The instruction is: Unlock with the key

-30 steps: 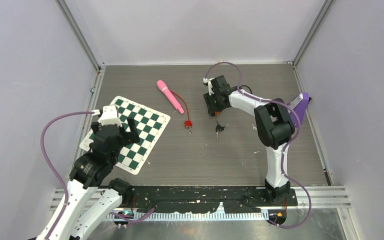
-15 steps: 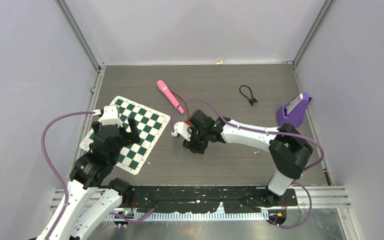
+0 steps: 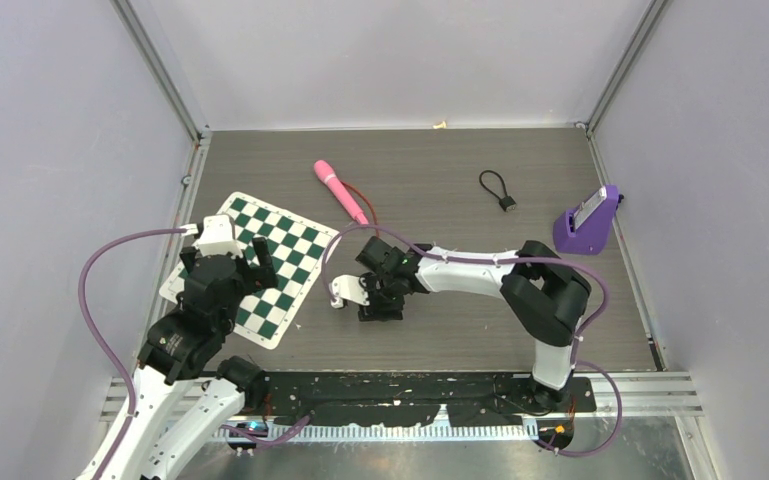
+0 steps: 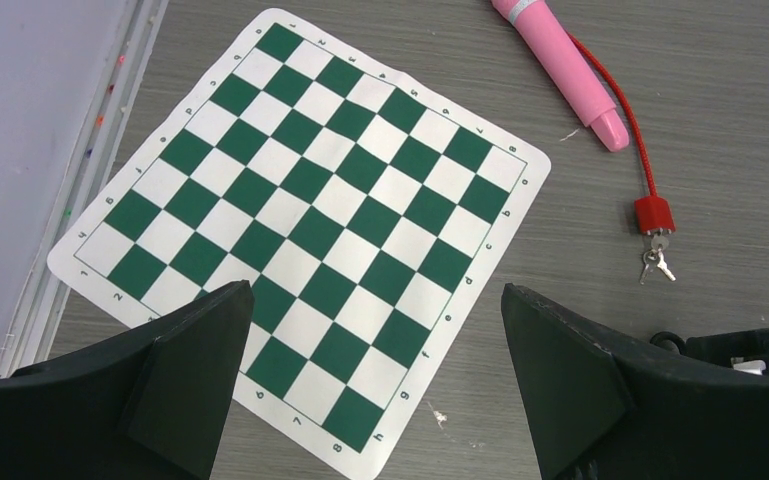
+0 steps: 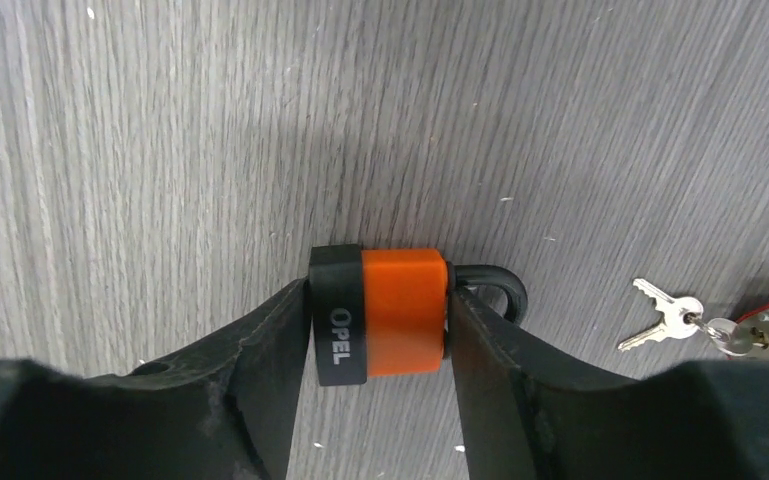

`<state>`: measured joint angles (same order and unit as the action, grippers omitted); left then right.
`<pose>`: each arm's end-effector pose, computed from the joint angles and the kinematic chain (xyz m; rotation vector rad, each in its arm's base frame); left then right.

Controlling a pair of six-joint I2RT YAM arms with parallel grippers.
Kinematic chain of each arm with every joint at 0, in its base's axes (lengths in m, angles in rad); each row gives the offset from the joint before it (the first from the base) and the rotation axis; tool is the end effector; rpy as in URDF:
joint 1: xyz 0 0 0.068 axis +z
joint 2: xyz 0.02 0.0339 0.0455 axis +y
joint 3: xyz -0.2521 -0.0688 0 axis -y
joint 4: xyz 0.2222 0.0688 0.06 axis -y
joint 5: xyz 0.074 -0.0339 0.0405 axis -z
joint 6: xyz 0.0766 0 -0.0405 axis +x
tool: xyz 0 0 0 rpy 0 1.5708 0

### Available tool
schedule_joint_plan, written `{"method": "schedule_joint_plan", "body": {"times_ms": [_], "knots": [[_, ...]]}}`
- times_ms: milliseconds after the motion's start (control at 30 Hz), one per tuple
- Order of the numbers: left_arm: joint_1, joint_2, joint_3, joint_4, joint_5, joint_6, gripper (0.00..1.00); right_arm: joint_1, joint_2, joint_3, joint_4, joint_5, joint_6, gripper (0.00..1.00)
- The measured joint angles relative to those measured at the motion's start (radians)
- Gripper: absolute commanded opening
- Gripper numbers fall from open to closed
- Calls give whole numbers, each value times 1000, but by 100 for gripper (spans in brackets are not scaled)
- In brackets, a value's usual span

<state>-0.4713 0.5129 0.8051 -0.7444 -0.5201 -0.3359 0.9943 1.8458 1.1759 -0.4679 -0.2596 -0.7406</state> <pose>0.1262 -0.0216 0.2973 -0.1905 1.9504 -0.0022 0.1808 0.3142 0.1308 -2.1203 1.6959 0.4269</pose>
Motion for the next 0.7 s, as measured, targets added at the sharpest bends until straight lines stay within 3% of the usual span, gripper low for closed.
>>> {"method": "schedule_joint_plan", "body": {"times_ms": [200, 333, 567, 700], "knots": [[0, 0, -3, 1, 0, 0, 100, 5, -8, 0, -2, 20, -7, 71], [0, 0, -4, 5, 2, 0, 100, -1, -100, -34, 17, 29, 57, 74], [0, 0, -4, 9, 9, 0, 100, -119, -333, -111, 150, 84, 283, 77], [0, 0, -4, 10, 16, 0, 99, -225, -368, -136, 197, 202, 448, 76]]}}
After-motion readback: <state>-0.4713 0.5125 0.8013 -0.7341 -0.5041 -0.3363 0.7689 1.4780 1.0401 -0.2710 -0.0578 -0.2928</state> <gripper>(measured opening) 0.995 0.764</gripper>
